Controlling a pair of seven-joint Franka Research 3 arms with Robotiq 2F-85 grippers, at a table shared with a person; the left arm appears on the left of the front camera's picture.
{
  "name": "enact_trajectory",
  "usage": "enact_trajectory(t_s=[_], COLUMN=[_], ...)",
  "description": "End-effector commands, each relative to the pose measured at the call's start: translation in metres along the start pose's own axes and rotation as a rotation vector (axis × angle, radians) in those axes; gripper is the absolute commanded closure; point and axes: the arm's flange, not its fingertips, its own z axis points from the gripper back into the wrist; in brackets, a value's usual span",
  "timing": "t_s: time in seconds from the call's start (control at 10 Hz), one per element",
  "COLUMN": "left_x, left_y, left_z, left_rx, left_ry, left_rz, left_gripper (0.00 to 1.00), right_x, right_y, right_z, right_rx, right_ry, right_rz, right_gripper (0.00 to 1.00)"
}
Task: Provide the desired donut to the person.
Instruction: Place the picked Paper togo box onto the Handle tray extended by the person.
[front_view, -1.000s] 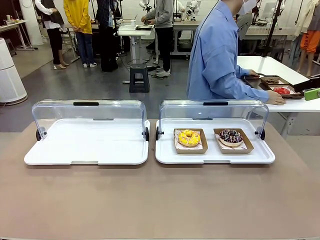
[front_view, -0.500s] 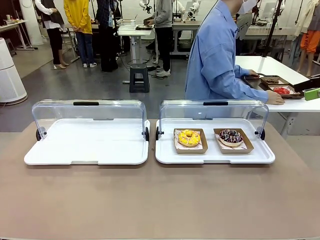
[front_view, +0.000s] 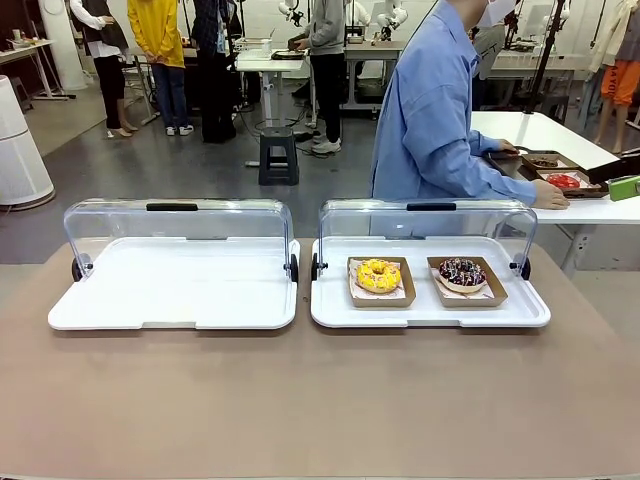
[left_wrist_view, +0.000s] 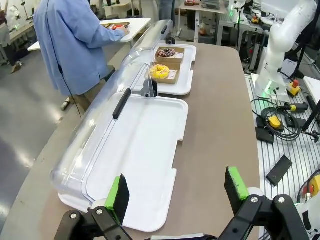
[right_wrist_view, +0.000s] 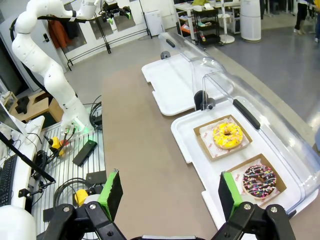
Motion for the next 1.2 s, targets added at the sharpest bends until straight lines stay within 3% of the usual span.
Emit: enact_trajectory(t_s=[0.0, 1.1], left_x=[0.0000, 0.0000], left_y=[-0.0011, -0.0011], left_z=[0.0017, 0.0017], left_rx=[-0.004, -0.004], left_ry=[-0.016, -0.016], left_rz=[0.002, 0.002], left_gripper=[0.00, 0.00], right_x=[0.0009, 0.0009], right_y=[-0.0004, -0.0004], right_z=[-0.0005, -0.0005], right_rx=[0.007, 0.007], right_ry=[-0.019, -0.019], right_rz=[0.012, 0.012], right_gripper=[0.00, 0.00])
